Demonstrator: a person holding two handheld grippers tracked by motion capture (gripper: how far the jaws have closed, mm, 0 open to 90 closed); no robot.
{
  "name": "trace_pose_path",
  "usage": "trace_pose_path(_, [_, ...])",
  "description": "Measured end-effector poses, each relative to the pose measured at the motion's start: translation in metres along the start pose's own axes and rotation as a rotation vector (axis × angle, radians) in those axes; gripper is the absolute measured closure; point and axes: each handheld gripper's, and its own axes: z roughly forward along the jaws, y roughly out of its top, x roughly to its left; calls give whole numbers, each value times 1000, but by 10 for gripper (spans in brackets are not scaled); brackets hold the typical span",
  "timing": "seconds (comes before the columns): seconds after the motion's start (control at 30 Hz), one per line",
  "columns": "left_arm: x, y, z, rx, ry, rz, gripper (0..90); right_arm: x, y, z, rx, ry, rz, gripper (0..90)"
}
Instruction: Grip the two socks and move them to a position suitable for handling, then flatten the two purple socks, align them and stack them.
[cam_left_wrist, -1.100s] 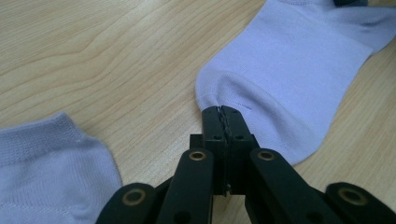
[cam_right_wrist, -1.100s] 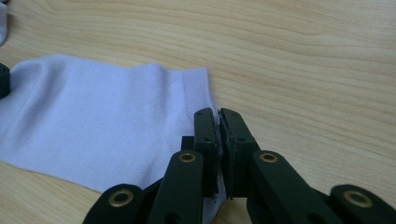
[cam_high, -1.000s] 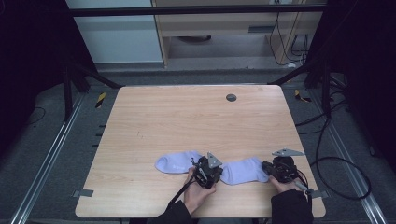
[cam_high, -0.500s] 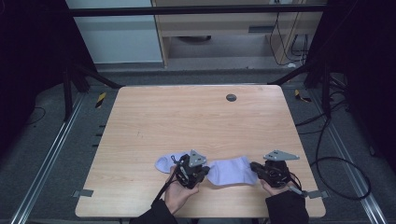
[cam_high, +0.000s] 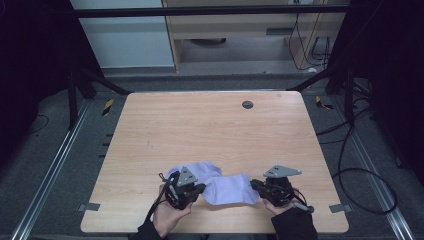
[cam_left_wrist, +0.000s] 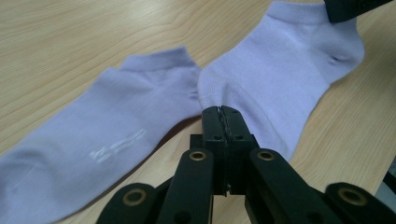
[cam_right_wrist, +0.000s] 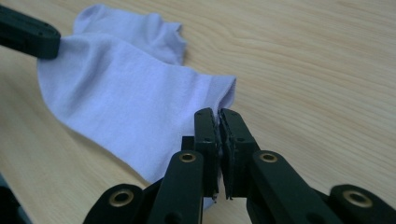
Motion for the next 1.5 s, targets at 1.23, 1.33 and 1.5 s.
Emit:
trace_pose_path(1.23, [25,-45,2,117,30,-38,872,29,-11,40,97,46,-52,809])
trace_pose_path(1.33, [26,-46,2,104,46,-44,798,27,-11,40,94,34,-56,772])
trace_pose_path(1.5, [30,-45,-5,58,68,-56,699,24,-11,38,76,19,-44,717])
